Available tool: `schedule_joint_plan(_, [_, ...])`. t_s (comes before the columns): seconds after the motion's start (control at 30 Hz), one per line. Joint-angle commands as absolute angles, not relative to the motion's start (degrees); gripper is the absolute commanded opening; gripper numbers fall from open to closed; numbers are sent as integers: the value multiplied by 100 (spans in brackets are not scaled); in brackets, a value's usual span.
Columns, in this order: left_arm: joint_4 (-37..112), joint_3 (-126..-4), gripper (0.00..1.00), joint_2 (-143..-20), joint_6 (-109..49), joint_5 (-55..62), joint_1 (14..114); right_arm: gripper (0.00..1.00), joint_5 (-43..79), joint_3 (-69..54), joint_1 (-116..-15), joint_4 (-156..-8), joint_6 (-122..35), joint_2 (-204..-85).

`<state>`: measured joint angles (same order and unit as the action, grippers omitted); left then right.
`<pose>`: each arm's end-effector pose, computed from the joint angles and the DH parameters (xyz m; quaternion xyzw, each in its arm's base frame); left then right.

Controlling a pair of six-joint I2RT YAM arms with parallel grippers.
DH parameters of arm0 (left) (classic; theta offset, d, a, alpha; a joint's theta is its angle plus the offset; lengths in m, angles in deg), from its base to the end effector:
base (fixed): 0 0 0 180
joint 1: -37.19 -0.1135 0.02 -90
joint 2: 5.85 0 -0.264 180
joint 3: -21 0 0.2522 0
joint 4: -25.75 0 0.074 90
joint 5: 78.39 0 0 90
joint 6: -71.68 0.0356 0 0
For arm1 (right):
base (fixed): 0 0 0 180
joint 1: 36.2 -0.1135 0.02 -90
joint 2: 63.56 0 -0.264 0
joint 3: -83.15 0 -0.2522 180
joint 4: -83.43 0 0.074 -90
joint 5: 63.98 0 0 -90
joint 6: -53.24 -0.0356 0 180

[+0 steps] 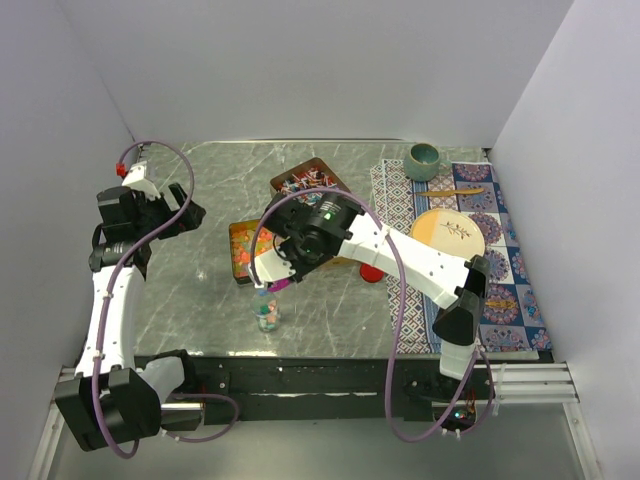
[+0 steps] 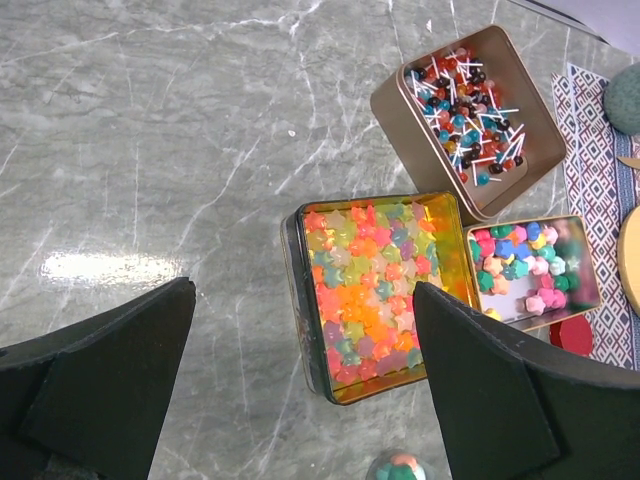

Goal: Pack the candies
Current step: Place the fake candies in the packing bottle, then adjust the spatula.

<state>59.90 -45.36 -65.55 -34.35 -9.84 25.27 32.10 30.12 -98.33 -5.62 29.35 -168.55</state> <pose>0.2300 0.0353 0.3212 -0.1091 0.8384 -0.1773 0.5038 0.1723 0.3177 0.3608 -0.8791 0.4373 -0.0584 0.1803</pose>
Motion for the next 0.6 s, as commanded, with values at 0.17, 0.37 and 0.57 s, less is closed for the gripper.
schedule_joint_plan(0.17, [5745, -4558, 97, -6368, -3546, -1194, 2507, 0, 3770, 3038, -9957, -36, 3188, -16762])
schedule_joint_plan(0.37, [5709, -4532, 97, -6350, -3581, -1220, 2515, 0, 3876, 3012, -10001, -45, 3180, -16736])
schedule_joint_plan(0.57, [5639, -4479, 97, -6333, -3616, -1220, 2515, 0, 4227, 2819, -10194, -133, 3364, -16552])
